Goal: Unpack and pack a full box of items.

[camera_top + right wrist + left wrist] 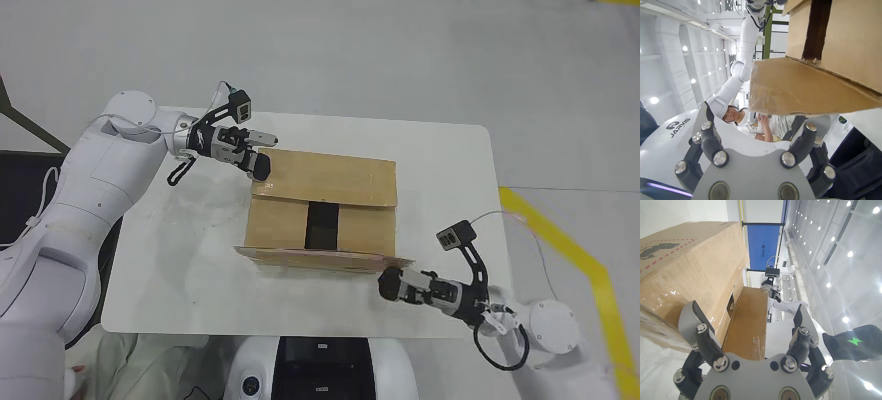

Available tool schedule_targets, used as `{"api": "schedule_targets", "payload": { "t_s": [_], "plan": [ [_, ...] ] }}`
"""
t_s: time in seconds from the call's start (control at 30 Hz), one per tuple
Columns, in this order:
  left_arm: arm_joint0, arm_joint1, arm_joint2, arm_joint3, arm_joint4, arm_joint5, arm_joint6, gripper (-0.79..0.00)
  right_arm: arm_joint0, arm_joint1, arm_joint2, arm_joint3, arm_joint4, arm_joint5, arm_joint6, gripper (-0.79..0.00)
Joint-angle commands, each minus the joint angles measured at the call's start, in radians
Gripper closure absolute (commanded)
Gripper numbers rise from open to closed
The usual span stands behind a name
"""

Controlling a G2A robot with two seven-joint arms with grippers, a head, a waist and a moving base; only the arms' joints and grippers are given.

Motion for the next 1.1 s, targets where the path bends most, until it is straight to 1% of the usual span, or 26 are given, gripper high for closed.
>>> {"api": "schedule_targets", "payload": {
  "t_s": [0.0, 0.2, 0.37, 0.7, 0.8, 1.07],
  "plan": [
    [0.000, 0.000, 0.000, 0.000, 0.000, 0.000, 0.000, -0.785, 0.021, 0.000, -0.002, 0.007, -0.002, -0.003, -0.011, -0.785],
    [0.000, 0.000, 0.000, 0.000, 0.000, 0.000, 0.000, -0.785, 0.109, -0.001, -0.028, 0.058, -0.036, -0.033, -0.035, -0.785],
    [0.000, 0.000, 0.000, 0.000, 0.000, 0.000, 0.000, -0.785, 0.186, -0.004, -0.062, 0.114, -0.040, -0.032, -0.047, -0.785],
    [0.000, 0.000, 0.000, 0.000, 0.000, 0.000, 0.000, -0.785, 0.295, -0.011, -0.112, 0.201, -0.042, -0.051, -0.074, -0.785],
    [0.000, 0.000, 0.000, 0.000, 0.000, 0.000, 0.000, -0.785, 0.325, -0.013, -0.123, 0.231, -0.041, -0.042, -0.096, -0.785],
    [0.000, 0.000, 0.000, 0.000, 0.000, 0.000, 0.000, -0.785, 0.385, -0.018, -0.159, 0.298, -0.057, 0.022, -0.147, -0.785]
  ]
}}
